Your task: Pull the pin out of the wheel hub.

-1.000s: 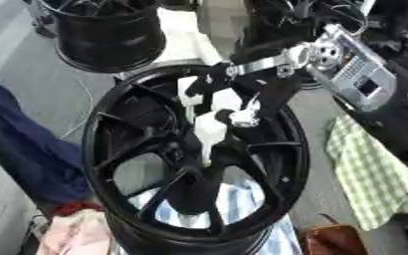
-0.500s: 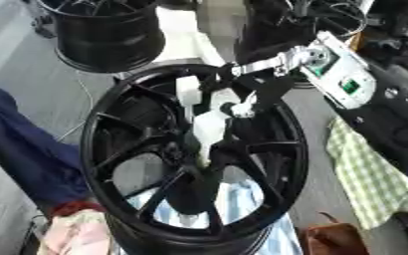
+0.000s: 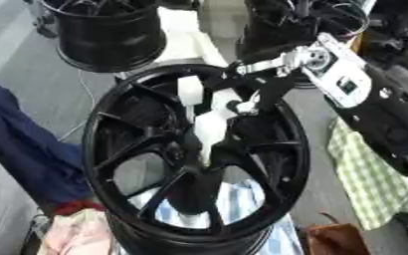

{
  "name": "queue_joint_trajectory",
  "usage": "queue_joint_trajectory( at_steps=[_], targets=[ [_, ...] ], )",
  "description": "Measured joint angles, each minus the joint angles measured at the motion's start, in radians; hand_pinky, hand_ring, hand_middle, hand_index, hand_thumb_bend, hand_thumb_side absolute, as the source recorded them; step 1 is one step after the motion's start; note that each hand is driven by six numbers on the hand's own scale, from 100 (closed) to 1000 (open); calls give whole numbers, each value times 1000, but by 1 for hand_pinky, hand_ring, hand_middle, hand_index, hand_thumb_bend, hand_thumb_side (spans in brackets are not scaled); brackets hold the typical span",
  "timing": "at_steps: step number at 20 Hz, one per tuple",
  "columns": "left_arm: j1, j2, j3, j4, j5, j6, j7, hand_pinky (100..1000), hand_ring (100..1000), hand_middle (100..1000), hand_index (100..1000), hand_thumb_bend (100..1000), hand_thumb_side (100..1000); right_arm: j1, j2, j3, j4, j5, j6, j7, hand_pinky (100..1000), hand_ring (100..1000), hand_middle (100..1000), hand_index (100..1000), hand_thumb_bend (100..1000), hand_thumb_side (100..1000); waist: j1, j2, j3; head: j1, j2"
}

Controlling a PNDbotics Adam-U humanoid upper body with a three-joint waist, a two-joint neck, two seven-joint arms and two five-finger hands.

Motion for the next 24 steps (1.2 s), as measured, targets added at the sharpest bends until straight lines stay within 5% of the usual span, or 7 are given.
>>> queue_joint_trajectory(
  at_steps=[9,16,24],
  targets=[
    [-1,0,0,0,0,1,-8,896,836,860,902,100,857,6,15,0,29,31,-20,-4,788,769,788,930,100,389,0,0,2,-5,0],
    [-1,0,0,6,0,3,-10,898,845,861,902,100,864,5,17,-8,22,26,-27,-18,717,559,459,682,100,315,1,0,2,-5,0],
    [-1,-1,0,6,0,7,-14,899,848,861,901,100,868,-34,-47,-39,-99,-113,2,-75,739,569,363,598,100,306,0,0,-10,-4,0]
  ],
)
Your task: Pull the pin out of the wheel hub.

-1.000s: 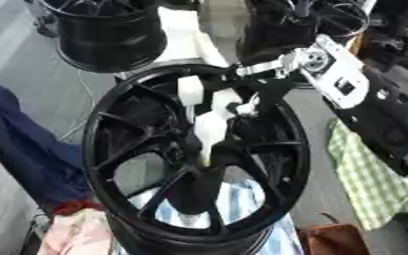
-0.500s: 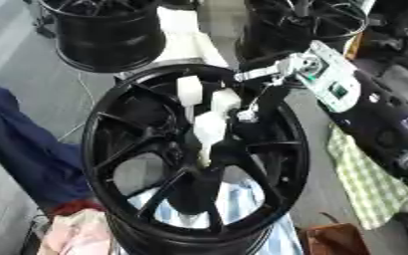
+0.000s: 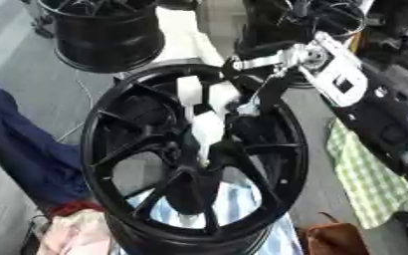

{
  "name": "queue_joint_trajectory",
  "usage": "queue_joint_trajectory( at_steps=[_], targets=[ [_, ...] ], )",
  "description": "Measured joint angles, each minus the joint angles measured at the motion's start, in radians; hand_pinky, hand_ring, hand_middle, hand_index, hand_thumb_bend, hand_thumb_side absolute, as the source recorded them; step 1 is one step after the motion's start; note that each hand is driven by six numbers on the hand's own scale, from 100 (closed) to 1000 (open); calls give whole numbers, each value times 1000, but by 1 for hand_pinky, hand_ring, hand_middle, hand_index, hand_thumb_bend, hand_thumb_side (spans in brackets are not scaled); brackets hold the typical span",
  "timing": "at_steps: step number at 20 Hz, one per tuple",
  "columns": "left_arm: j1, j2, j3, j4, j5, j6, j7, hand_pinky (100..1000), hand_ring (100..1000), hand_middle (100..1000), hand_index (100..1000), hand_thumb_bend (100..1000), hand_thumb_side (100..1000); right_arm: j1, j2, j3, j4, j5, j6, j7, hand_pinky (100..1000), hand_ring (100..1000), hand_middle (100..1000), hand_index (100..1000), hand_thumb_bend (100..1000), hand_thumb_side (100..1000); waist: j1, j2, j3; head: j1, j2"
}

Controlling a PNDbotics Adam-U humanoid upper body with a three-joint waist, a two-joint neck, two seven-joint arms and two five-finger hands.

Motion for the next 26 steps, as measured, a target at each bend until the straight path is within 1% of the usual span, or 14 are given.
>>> queue_joint_trajectory(
  at_steps=[4,6,7,10,11,13,15,17,18,20,21,22,24,26],
  targets=[
    [1,0,0,1,0,1,-1,898,847,861,900,100,865,3,-108,-45,-113,-95,37,-36,741,567,363,606,100,290,-3,0,-13,11,0],
    [1,-1,0,4,0,2,-2,899,846,861,898,100,874,58,-187,-88,-190,-151,53,-77,744,567,364,614,100,307,-6,0,-19,19,0],
    [1,-1,0,6,-1,3,-3,899,846,861,898,100,874,105,-231,-117,-232,-177,60,-105,742,565,362,613,100,309,-6,0,-23,24,0],
    [1,-10,1,7,-4,6,-5,900,847,862,898,100,877,304,-343,-232,-346,-233,82,-219,730,550,353,613,100,335,-4,0,-32,36,0],
    [1,-13,3,7,-7,6,-5,900,847,862,899,100,878,381,-364,-275,-374,-244,88,-267,729,549,357,617,100,342,-2,0,-35,42,0],
    [1,-18,7,10,-11,6,-4,901,851,863,899,100,880,547,-376,-364,-409,-246,99,-370,735,567,410,666,100,366,3,3,-44,52,0],
    [1,-19,12,12,-19,7,-3,901,851,864,901,100,881,701,-353,-442,-418,-210,113,-459,749,602,490,753,100,383,7,5,-51,62,0],
    [0,-26,14,13,-26,7,-2,901,849,865,901,100,884,823,-290,-509,-417,-148,130,-529,816,734,709,913,100,488,9,8,-54,69,0],
    [0,-29,15,13,-28,8,-2,901,849,865,901,100,885,873,-246,-542,-411,-115,141,-563,872,814,790,941,186,563,9,9,-56,72,0],
    [0,-36,18,17,-31,9,-1,901,852,866,902,100,887,947,-145,-609,-386,-54,167,-655,891,842,825,949,252,616,12,10,-60,79,0],
    [0,-37,18,18,-32,9,-1,901,853,867,903,100,889,972,-90,-641,-370,-31,178,-718,881,837,832,948,269,656,14,10,-62,82,0],
    [1,-40,18,18,-34,9,0,902,855,868,903,100,890,990,-34,-669,-355,-18,186,-791,878,835,834,946,271,667,16,10,-64,86,0],
    [1,-45,18,19,-37,10,-1,902,860,870,905,100,899,1005,64,-702,-325,-16,191,-948,849,811,823,935,266,685,19,10,-68,89,0],
    [2,-49,18,24,-42,12,-3,903,862,872,908,100,916,1005,132,-707,-297,-37,181,-1097,813,779,805,922,235,690,21,10,-70,90,0]
  ],
)
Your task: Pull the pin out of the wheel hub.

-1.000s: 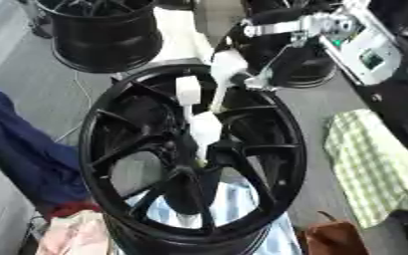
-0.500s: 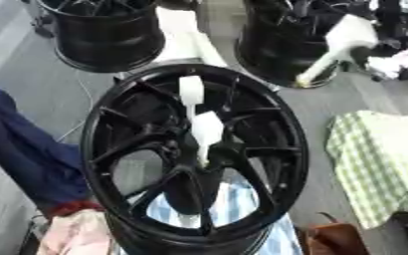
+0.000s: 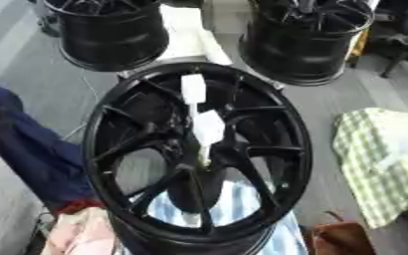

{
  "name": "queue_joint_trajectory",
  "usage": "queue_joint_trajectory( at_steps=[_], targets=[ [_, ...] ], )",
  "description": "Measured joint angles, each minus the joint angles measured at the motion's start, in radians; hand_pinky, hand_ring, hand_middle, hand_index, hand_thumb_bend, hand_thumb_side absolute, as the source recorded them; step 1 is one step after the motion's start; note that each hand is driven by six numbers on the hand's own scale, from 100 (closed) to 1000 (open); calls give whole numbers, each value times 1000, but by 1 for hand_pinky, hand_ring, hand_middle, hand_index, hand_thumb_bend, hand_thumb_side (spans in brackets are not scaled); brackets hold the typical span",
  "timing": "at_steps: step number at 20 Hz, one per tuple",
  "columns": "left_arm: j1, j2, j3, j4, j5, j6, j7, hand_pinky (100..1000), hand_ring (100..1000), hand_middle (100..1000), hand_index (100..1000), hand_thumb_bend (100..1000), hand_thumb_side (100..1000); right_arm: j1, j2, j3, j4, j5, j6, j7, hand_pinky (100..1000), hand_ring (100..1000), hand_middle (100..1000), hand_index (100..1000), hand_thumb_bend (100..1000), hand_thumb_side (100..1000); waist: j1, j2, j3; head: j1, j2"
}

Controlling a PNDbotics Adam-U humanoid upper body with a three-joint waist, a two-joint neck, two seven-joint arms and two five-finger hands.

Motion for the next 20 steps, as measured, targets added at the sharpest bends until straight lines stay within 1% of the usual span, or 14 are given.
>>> queue_joint_trajectory(
  at_steps=[1,2,3,5,8,9,11,16,20],
  targets=[
    [2,-4,0,1,-3,1,-1,903,862,873,908,100,917,-6,25,6,11,-14,-10,-60,800,766,795,917,225,686,1,0,0,0,0],
    [3,-5,0,3,-5,2,-2,903,862,873,908,100,917,-14,45,16,19,-25,-20,-103,800,766,795,917,225,686,2,0,-1,0,0],
    [4,-8,0,6,-7,4,-4,904,865,873,910,100,923,-22,61,28,25,-34,-31,-133,780,740,773,910,198,684,4,0,0,0,0],
    [5,-13,0,7,-11,6,-6,904,868,874,912,100,927,-38,86,59,27,-45,-51,-154,767,717,751,908,173,666,6,0,0,0,0],
    [5,-13,-1,9,-18,8,-8,905,875,875,915,100,939,-57,118,107,21,-56,-76,-135,757,699,733,905,154,646,7,8,0,-2,0],
    [5,-13,-1,11,-21,9,-10,907,885,877,917,100,946,-60,128,121,15,-63,-84,-124,751,691,724,901,135,631,8,8,0,-4,0],
    [4,-13,-5,12,-32,10,-12,907,888,879,920,100,957,-61,142,149,1,-88,-97,-100,749,687,720,901,124,625,9,8,2,-7,0],
    [5,-21,-7,15,-57,11,-15,908,896,883,932,100,994,-65,156,215,-23,-126,-111,-36,743,674,705,898,125,612,8,9,10,-13,0],
    [5,-21,-9,19,-66,13,-18,915,914,890,950,100,1000,-68,161,249,-32,-157,-115,0,739,665,693,895,121,607,5,9,14,-15,0]
  ],
)
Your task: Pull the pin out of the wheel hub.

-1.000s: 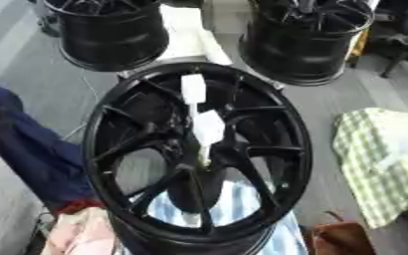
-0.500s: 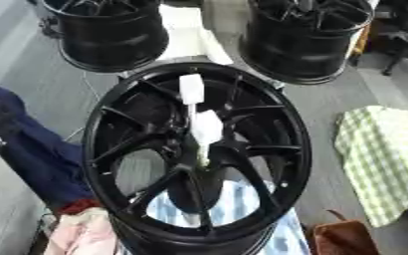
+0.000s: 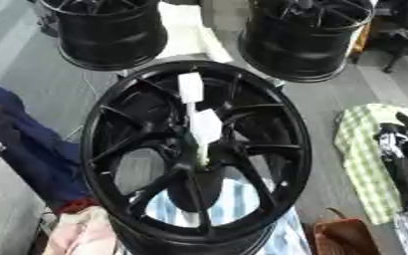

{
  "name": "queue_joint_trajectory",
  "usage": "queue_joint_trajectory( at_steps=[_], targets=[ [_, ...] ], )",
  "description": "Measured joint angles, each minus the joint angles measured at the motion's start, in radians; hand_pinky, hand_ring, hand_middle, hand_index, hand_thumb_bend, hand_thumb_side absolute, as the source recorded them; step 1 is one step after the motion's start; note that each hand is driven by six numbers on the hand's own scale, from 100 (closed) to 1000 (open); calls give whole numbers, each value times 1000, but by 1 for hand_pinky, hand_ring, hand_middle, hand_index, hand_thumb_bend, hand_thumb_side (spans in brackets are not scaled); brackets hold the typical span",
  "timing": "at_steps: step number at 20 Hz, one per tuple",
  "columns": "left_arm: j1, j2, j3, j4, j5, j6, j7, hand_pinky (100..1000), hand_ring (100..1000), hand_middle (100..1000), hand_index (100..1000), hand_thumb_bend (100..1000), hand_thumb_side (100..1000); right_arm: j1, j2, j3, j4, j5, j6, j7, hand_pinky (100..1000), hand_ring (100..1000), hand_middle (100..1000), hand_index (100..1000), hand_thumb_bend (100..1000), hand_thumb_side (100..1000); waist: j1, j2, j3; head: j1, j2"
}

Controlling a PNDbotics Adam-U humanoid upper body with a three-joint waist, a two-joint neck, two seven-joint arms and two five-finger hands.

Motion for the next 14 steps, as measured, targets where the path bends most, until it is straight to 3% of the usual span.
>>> queue_joint_trajectory(
  at_steps=[14],
  targets=[
    [0,-5,-9,2,-35,-10,-48,973,1000,958,1000,105,1000,-9,6,34,-16,-20,3,47,734,642,663,893,103,616,0,3,-2,-3,0]
  ],
)
